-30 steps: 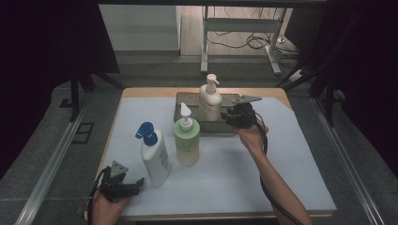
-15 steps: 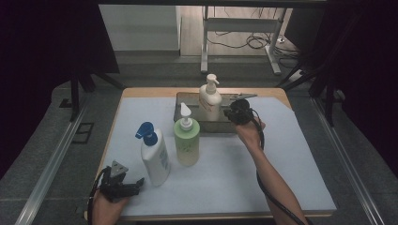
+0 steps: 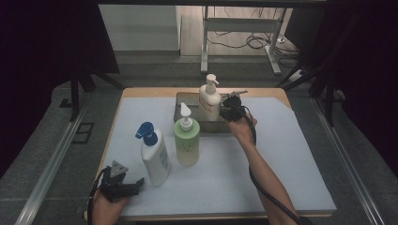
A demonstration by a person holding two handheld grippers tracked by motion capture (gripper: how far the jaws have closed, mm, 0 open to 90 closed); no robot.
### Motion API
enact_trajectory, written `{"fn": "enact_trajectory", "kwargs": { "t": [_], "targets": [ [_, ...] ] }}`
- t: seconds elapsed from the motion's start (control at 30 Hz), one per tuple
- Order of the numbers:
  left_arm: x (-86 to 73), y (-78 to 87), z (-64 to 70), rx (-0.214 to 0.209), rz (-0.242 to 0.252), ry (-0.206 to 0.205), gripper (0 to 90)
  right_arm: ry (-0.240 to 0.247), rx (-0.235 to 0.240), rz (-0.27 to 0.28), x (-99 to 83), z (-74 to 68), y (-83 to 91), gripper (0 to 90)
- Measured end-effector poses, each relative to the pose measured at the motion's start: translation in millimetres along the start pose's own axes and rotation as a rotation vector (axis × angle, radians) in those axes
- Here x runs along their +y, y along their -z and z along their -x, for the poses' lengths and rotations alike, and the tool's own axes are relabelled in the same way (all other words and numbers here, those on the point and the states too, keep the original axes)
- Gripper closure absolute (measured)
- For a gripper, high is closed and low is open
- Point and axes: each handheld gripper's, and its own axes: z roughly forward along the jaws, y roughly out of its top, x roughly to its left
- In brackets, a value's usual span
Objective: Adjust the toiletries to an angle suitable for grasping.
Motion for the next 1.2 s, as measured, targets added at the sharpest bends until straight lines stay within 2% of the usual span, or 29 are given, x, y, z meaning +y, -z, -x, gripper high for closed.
{"fn": "enact_trajectory", "kwargs": {
  "t": [0.17, 0.53, 1.2],
  "targets": [
    [0.0, 0.0, 0.0, 0.000, 0.000, 0.000, 12.9, -0.015, 0.004, -0.010, 0.8, 0.4, -1.8, 89.4],
    [0.0, 0.0, 0.0, 0.000, 0.000, 0.000, 12.9, -0.009, -0.001, -0.020, 0.0, -2.4, -5.5, 89.3],
    [0.1, 0.0, -0.2, 0.001, -0.001, -0.002, 12.8, 0.011, 0.046, -0.025, 5.8, -21.2, -14.6, 88.8]
  ]
}}
